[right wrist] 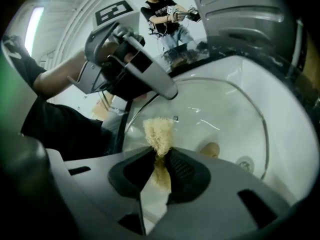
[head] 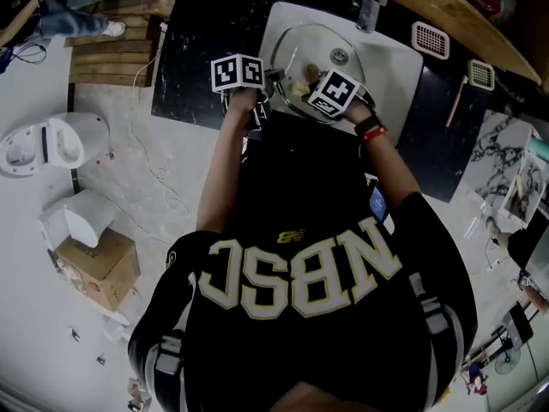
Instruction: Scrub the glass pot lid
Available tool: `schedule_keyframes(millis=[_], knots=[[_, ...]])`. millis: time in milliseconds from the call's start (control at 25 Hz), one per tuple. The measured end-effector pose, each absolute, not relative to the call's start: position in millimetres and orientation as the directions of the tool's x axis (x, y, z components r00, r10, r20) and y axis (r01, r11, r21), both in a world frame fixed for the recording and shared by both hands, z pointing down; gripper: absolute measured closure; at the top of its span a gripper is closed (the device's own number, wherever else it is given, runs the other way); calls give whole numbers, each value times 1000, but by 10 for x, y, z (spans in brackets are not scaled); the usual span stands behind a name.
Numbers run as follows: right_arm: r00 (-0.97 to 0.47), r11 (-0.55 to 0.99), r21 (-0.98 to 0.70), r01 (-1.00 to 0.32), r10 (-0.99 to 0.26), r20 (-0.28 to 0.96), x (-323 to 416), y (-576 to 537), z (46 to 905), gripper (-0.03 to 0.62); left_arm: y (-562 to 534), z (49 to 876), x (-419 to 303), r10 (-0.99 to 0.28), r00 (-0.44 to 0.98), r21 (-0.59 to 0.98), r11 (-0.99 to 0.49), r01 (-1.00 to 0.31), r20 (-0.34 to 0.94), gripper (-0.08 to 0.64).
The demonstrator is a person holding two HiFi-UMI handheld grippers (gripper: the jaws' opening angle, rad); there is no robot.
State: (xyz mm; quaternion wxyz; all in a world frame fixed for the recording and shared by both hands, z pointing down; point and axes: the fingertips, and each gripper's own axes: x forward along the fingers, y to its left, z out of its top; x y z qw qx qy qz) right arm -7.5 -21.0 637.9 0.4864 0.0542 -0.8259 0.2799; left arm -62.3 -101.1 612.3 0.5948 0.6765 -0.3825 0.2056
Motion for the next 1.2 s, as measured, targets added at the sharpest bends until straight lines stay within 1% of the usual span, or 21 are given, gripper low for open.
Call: schedule_keyframes(millis=[320, 760, 1080, 1200], knots=[[-562, 819, -371, -437, 73, 824, -182, -730, 6472, 514, -1007, 6132, -610, -263, 623, 645, -2, -764, 737, 459], [-541, 795, -289, -534, -58, 839, -145, -1342, 6646, 514, -1000, 6140, -613, -260, 620, 642, -3, -767, 740, 459], [-542, 712, -278, -645, -170, 823, 17, -1671, 6758, 514, -994, 6132, -596, -255, 629, 650, -2, -760, 735, 457], [-524, 708, -249, -661, -198, 829, 87, -1770, 6831, 512, -995, 6129, -601, -256, 630, 652, -1, -758, 733, 457]])
